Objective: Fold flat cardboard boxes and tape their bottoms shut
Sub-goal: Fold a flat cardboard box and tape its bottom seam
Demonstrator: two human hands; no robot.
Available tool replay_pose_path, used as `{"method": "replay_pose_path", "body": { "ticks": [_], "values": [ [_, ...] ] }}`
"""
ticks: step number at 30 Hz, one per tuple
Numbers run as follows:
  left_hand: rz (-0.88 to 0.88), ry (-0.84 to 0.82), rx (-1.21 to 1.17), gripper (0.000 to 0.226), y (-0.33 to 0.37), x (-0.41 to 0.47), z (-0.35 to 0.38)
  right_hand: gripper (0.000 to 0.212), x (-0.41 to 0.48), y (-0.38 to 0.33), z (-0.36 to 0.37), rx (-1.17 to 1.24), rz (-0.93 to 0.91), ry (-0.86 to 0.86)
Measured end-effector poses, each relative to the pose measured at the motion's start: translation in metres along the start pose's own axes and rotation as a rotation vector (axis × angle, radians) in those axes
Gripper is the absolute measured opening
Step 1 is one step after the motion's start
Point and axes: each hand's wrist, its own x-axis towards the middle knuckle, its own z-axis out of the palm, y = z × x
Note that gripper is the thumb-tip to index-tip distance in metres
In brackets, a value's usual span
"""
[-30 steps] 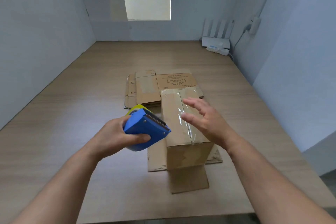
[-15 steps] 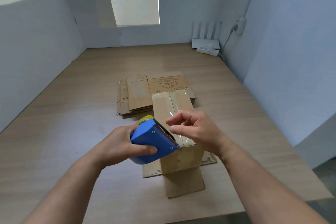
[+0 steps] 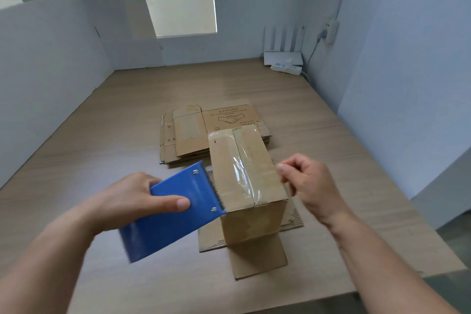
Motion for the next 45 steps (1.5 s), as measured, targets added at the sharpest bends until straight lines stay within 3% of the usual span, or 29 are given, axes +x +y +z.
{"method": "replay_pose_path", "body": {
  "ticks": [2,5,15,23,26,27,28,29,30,33,38,45],
  "values": [
    [-0.109,-0.081,0.075,0.088,-0.010,-0.008,-0.005,0.021,-0.005,0.012,-0.017,0.022,0.097,0.002],
    [-0.212,-0.173,0.105,0.079,-0.015,-0.005,0.002,0.021,-0.016,0.028,-0.017,0.053,0.218,-0.023],
    [-0.283,-0.206,0.243,0.110,-0.011,0.041,0.011,0.025,-0.011,0.056,-0.012,0.053,0.327,0.112],
    [-0.337,-0.236,0.213,0.094,-0.013,0.060,0.033,0.022,-0.005,0.074,-0.011,0.116,0.545,-0.029],
    [-0.337,-0.220,0.194,0.093,-0.014,0.063,0.033,0.027,-0.003,0.078,-0.018,-0.357,0.618,-0.040],
    [-0.333,-0.216,0.203,0.093,-0.015,0.063,0.033,0.034,-0.006,0.080,-0.019,-0.506,0.608,0.022],
    [-0.331,-0.214,0.212,0.092,-0.015,0.063,0.033,0.028,-0.007,0.080,-0.019,-0.551,0.546,0.097],
    [-0.337,-0.213,0.219,0.091,-0.015,0.063,0.034,0.020,-0.010,0.079,-0.016,-0.532,0.445,0.169],
    [-0.342,-0.214,0.222,0.089,-0.015,0.063,0.034,0.028,-0.012,0.076,-0.010,-0.516,0.342,0.204],
    [-0.347,-0.219,0.217,0.085,-0.015,0.063,0.034,0.039,-0.017,0.068,0.016,-0.563,0.164,0.165],
    [-0.319,-0.250,0.175,0.082,-0.020,0.057,0.035,0.028,-0.017,0.073,0.023,-0.414,0.202,0.179],
    [-0.385,-0.202,0.228,0.095,-0.043,0.032,0.010,0.030,-0.011,0.071,0.024,-0.407,0.177,0.161]
  ]
}}
